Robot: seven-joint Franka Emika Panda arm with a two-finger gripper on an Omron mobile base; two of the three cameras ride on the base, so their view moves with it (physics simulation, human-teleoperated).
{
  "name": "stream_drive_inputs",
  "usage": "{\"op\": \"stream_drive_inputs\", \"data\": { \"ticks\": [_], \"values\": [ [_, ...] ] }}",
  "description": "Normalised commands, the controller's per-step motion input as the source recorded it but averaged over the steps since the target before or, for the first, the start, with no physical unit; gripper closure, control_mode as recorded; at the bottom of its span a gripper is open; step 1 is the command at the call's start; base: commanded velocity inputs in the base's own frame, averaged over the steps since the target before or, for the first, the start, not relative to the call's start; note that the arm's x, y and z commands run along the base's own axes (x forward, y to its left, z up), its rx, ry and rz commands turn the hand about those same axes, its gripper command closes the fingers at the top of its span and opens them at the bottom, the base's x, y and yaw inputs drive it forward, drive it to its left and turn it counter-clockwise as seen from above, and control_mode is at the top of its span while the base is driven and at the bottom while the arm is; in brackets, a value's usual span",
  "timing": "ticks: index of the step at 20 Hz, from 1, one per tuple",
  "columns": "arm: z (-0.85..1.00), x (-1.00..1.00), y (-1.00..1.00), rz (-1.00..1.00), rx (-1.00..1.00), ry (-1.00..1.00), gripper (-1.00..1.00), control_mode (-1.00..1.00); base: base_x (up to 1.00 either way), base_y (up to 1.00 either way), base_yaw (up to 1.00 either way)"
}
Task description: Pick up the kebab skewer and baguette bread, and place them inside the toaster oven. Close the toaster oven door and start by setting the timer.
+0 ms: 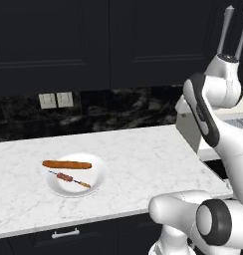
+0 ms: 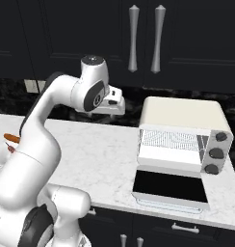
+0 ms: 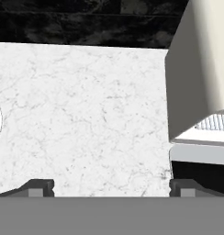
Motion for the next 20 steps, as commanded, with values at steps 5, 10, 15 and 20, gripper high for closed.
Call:
{"op": "stream_drive_inputs", "data": {
  "ticks": [5, 10, 15, 20],
  "values": [
    [-0.32, -0.13, -1.0, 0.0, 0.04, -0.11, -1.0, -1.0, 0.0, 0.0, 0.0],
    [-0.26, -0.32, -1.0, -0.05, 0.1, -0.13, -1.0, -1.0, 0.0, 0.0, 0.0],
    [-0.17, -0.03, -0.96, -0.16, 0.19, -0.21, -1.0, -1.0, 0.0, 0.0, 0.0],
    [-0.18, 0.0, -0.72, -0.06, 0.17, -0.17, -1.0, -1.0, 0.0, 0.0, 0.0]
  ]
}}
